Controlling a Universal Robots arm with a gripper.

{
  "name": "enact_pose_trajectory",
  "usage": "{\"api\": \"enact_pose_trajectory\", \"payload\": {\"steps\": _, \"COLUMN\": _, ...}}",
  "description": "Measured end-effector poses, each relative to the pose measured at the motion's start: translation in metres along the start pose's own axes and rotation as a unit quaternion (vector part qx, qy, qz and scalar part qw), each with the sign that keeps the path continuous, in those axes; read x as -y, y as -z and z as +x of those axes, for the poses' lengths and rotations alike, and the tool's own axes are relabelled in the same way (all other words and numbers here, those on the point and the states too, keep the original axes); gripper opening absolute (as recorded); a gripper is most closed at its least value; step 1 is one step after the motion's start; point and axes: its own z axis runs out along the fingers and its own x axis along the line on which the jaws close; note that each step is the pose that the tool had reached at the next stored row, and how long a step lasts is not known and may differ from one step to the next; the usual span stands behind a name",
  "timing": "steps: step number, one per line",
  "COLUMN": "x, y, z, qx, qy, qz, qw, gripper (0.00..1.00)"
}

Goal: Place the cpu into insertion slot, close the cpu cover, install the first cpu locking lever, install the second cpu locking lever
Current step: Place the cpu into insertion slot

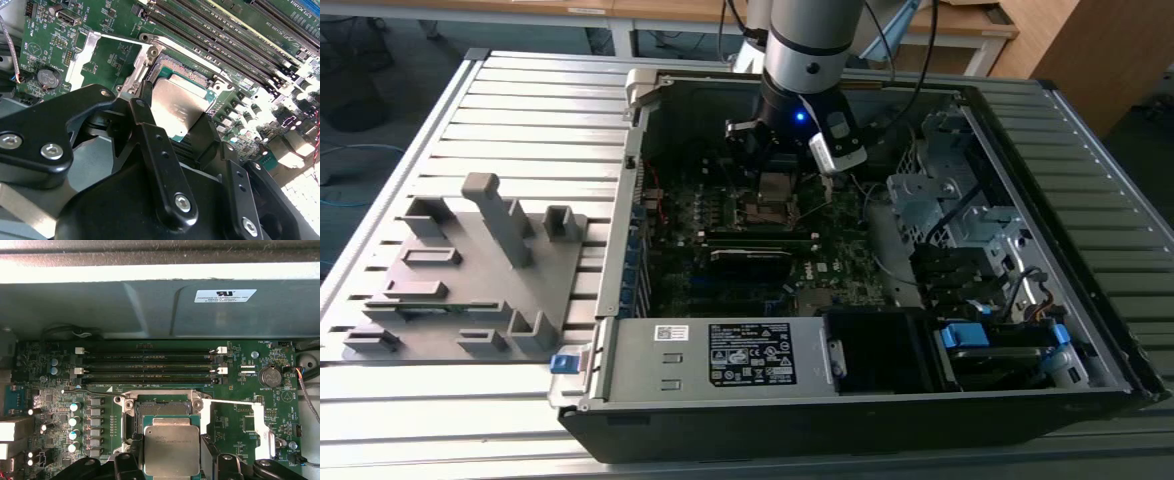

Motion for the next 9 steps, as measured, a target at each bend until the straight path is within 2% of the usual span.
{"api": "enact_pose_trajectory", "payload": {"steps": 5, "x": 0.0000, "y": -0.0001, "z": 0.0000, "qx": 0.0001, "qy": -0.001, "qz": 0.0000, "qw": 1.0000, "gripper": 0.54}}
{"api": "enact_pose_trajectory", "payload": {"steps": 9, "x": 0.0001, "y": -0.0006, "z": 0.0000, "qx": 0.0021, "qy": -0.023, "qz": -0.0004, "qw": 0.9997, "gripper": 0.54}}
